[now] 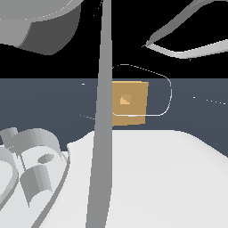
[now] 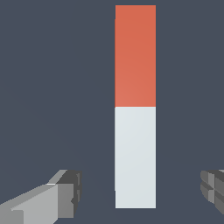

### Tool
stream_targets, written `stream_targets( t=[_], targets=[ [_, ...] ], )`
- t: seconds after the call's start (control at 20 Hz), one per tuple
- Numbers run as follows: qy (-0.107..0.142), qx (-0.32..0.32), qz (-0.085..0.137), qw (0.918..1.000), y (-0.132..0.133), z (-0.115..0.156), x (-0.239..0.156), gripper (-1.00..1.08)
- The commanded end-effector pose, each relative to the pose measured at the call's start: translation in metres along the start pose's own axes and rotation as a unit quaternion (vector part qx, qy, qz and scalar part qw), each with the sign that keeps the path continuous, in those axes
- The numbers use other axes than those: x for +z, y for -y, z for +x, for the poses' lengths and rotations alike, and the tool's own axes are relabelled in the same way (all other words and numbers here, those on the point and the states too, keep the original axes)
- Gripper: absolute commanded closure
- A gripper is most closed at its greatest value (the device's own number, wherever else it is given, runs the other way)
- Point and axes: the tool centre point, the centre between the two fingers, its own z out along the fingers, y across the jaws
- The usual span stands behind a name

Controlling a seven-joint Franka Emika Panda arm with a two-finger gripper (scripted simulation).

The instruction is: Insert the peg into the horizontal hole in a box.

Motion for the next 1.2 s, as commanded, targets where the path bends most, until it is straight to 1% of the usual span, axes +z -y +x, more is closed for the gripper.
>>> stream_targets(
  t=[0.0, 0.35, 0.65, 0.7, 1.15],
  targets=[
    [0.0, 0.0, 0.0, 1.0, 0.0, 0.0, 0.006, -0.92],
    [0.0, 0.0, 0.0, 1.0, 0.001, 0.001, 0.039, -0.92],
    [0.0, -0.001, 0.0, 1.0, 0.0, 0.001, 0.047, -0.92],
    [0.0, -0.001, 0.0, 1.0, 0.0, 0.001, 0.047, 1.08],
    [0.0, -0.001, 0.0, 1.0, 0.0, 0.001, 0.047, 1.08]
  ],
)
